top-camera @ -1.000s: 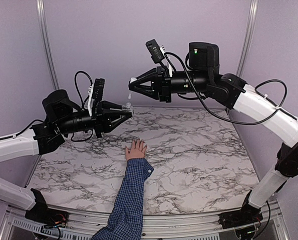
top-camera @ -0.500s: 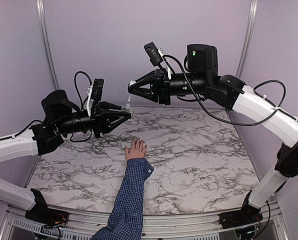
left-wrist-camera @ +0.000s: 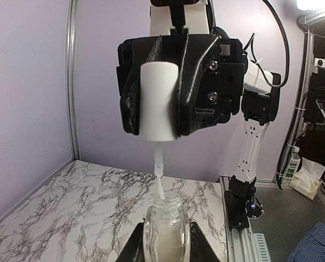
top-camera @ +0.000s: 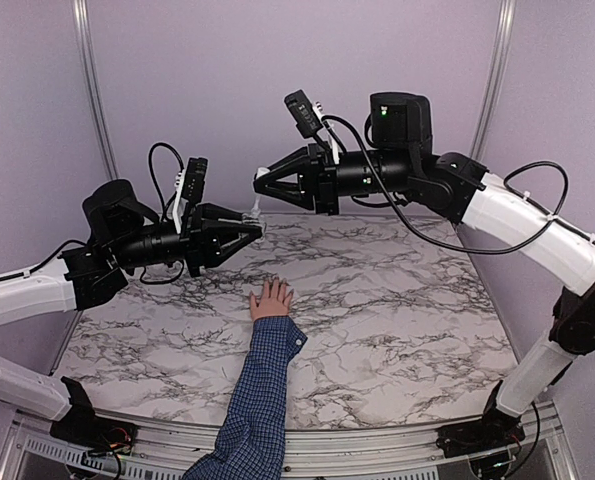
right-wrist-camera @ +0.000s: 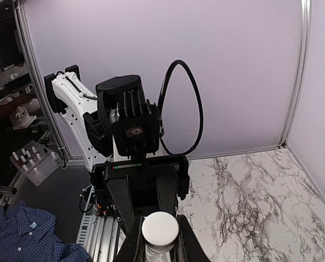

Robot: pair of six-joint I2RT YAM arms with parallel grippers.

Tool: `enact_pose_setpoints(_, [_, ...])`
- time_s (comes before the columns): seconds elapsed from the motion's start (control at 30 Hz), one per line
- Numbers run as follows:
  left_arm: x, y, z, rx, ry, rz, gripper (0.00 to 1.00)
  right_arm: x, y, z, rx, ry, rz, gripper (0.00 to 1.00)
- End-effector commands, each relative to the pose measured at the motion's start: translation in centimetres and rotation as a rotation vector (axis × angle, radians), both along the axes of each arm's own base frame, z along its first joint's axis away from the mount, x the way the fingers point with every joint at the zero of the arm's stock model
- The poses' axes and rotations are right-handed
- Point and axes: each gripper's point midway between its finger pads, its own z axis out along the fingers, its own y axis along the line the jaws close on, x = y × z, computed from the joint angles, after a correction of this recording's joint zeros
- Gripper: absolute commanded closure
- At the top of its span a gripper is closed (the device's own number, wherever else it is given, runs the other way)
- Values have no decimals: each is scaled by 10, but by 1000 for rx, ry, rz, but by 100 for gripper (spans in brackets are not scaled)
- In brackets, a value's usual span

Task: Paint the nails
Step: Close the cap of the nail polish bottle.

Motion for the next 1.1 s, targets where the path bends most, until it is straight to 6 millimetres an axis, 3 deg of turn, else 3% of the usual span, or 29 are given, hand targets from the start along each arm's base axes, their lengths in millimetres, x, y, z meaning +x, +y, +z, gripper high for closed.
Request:
enact_pose_setpoints(0.0, [-5,3,11,-23,-26,-4,100,-6,1,2,6,-15,15,100])
enact_pose_setpoints(1.07, [-1,3,17,-32,-40,19,100,-9,5,-20,-23,51,33,100])
